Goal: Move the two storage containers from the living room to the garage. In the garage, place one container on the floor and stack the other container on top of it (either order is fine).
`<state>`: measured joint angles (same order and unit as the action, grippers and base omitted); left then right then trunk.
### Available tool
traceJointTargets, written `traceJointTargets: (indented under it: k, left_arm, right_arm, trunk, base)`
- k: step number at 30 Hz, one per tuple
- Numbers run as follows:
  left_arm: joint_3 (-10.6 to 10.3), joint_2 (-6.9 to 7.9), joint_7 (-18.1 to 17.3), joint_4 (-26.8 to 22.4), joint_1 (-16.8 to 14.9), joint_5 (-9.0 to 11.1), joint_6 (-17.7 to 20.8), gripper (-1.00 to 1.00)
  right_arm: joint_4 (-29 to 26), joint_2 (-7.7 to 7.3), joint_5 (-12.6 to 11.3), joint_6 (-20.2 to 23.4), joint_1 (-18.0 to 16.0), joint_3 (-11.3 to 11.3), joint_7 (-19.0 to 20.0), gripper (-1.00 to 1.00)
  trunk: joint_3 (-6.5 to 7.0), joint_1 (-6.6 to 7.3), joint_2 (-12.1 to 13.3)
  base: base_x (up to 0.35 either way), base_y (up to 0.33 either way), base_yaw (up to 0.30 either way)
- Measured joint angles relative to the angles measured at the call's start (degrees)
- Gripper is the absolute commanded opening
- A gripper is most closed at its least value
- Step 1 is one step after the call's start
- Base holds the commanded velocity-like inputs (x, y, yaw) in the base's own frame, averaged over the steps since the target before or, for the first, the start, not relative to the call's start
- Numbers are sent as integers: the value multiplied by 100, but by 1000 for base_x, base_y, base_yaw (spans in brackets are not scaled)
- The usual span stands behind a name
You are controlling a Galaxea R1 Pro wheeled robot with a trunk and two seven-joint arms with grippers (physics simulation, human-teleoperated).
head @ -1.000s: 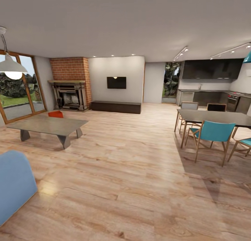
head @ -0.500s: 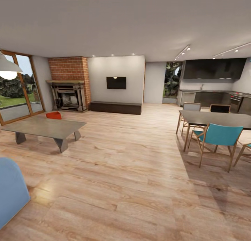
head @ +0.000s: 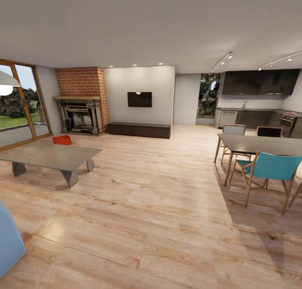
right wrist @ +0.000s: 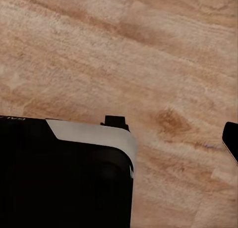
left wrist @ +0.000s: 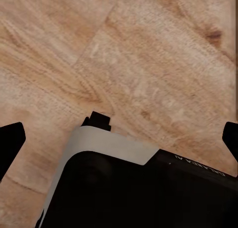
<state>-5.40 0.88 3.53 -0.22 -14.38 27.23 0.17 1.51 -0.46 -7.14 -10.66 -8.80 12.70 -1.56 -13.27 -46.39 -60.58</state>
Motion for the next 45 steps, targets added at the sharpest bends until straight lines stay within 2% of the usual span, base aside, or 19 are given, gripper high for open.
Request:
traceJointTargets:
  k: [45]
  left_arm:
    - [4, 3, 0, -1, 0, 31, -2, 100]
  right_arm:
    - [0, 0, 0, 0, -1, -2, 0, 100]
  trunk:
    - [0, 0, 0]
  base:
    - [322, 0, 0]
